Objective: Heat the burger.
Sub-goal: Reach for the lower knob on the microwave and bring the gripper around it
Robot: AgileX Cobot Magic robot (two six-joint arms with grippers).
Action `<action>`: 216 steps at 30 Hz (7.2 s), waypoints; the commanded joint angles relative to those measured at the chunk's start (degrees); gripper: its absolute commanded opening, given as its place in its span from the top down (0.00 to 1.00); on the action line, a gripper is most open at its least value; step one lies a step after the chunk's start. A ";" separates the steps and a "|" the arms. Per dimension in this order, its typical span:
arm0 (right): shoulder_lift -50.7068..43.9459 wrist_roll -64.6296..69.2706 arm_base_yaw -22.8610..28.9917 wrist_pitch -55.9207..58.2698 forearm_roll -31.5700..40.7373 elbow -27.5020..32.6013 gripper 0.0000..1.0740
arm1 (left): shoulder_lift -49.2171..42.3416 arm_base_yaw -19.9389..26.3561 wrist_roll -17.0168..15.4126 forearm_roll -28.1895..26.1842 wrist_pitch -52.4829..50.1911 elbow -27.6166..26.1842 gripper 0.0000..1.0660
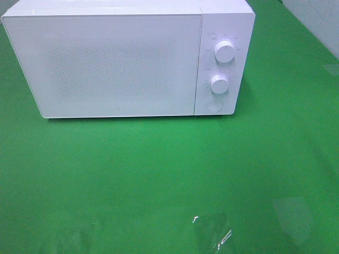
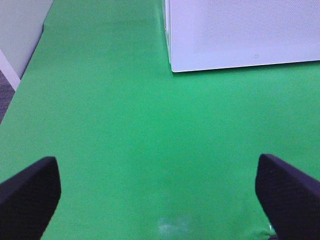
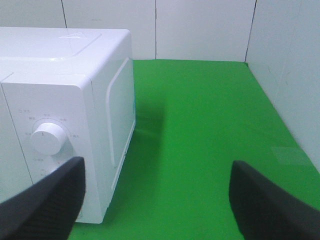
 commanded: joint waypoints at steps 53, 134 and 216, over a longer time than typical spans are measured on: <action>49.73 -24.81 44.29 -60.96 56.15 -4.76 0.29 | -0.34 0.23 0.00 -0.17 -0.80 0.17 0.08; 71.85 -18.91 32.43 -57.98 42.74 -27.22 1.00 | -0.34 0.23 0.00 -0.17 -0.80 0.17 0.08; 70.19 66.52 32.43 -62.40 38.73 -27.10 0.47 | -0.34 0.23 0.00 -0.17 -0.80 0.17 0.08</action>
